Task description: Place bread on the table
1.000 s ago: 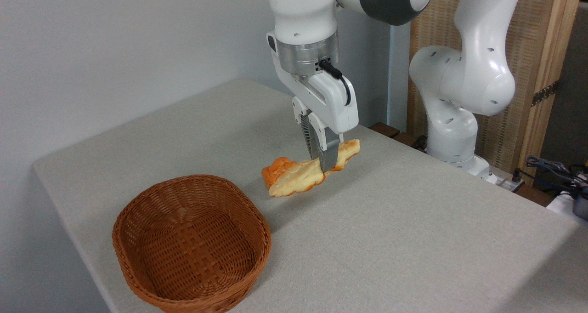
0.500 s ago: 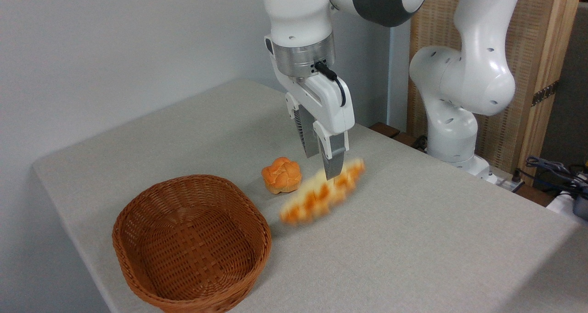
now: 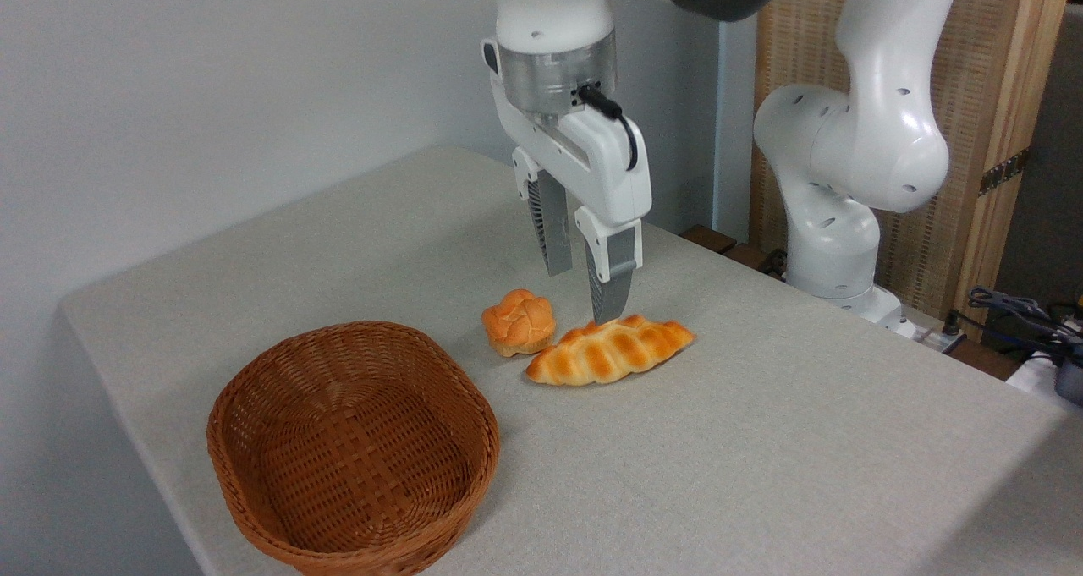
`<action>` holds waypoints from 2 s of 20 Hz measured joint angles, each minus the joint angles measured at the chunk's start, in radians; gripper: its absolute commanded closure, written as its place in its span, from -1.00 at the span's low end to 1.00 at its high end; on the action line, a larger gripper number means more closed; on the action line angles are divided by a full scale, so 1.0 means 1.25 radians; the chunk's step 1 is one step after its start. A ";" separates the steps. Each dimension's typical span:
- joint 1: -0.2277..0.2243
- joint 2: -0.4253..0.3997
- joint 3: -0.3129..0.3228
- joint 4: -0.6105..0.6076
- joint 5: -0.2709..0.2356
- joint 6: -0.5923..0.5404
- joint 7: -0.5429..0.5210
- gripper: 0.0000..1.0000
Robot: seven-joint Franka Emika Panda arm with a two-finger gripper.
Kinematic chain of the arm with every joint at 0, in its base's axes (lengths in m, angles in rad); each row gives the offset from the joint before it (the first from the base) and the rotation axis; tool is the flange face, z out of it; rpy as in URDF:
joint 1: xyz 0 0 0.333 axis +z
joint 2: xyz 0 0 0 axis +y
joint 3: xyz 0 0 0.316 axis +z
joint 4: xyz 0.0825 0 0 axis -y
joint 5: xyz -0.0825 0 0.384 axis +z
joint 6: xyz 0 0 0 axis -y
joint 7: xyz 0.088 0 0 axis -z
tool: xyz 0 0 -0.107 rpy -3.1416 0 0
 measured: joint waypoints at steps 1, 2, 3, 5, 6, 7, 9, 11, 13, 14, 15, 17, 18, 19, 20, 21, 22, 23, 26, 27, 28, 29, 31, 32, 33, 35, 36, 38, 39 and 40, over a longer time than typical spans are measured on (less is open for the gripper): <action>0.000 0.001 0.010 0.015 0.000 0.000 0.000 -1.00; 0.001 0.005 0.021 0.036 0.000 0.000 0.000 -1.00; 0.002 0.012 0.028 0.062 0.000 0.000 -0.001 -1.00; 0.002 0.041 0.032 0.122 -0.002 0.000 -0.029 -1.00; 0.001 0.065 0.030 0.155 -0.006 -0.003 -0.064 -1.00; -0.001 0.094 0.026 0.188 -0.010 -0.007 -0.104 -1.00; -0.008 0.154 0.019 0.252 -0.012 -0.010 -0.171 -1.00; -0.012 0.206 0.004 0.306 -0.016 -0.011 -0.201 -1.00; -0.013 0.240 -0.016 0.343 -0.017 -0.013 -0.234 -1.00; -0.014 0.251 -0.022 0.355 -0.017 -0.015 -0.250 -1.00; -0.014 0.257 -0.026 0.362 -0.017 -0.017 -0.260 -1.00; -0.012 0.261 -0.046 0.370 -0.018 -0.025 -0.266 -1.00; -0.006 0.261 -0.067 0.372 -0.018 -0.036 -0.271 -1.00; 0.009 0.261 -0.096 0.373 -0.018 -0.044 -0.282 -1.00; 0.037 0.261 -0.137 0.373 -0.018 -0.048 -0.296 -1.00; 0.066 0.261 -0.178 0.373 -0.018 -0.051 -0.303 -1.00; 0.090 0.261 -0.208 0.373 -0.018 -0.052 -0.307 -1.00; 0.103 0.261 -0.223 0.373 -0.018 -0.054 -0.309 -1.00; 0.117 0.262 -0.230 0.373 -0.017 -0.080 -0.309 -1.00; 0.118 0.262 -0.230 0.374 -0.017 -0.088 -0.309 -1.00; 0.119 0.262 -0.230 0.374 -0.017 -0.092 -0.309 -1.00; 0.120 0.262 -0.230 0.374 -0.017 -0.093 -0.309 -1.00; 0.121 0.262 -0.229 0.374 -0.017 -0.094 -0.309 -1.00; 0.122 0.262 -0.229 0.374 -0.017 -0.094 -0.309 -1.00; 0.123 0.262 -0.227 0.375 -0.017 -0.094 -0.309 -1.00; 0.125 0.262 -0.213 0.376 -0.017 -0.094 -0.308 -1.00; 0.126 0.262 -0.207 0.377 -0.017 -0.094 -0.303 -1.00; 0.128 0.262 -0.197 0.377 -0.017 -0.094 -0.292 -1.00; 0.128 0.261 -0.193 0.378 -0.017 -0.094 -0.288 -1.00; 0.128 0.261 -0.190 0.378 -0.017 -0.094 -0.286 -1.00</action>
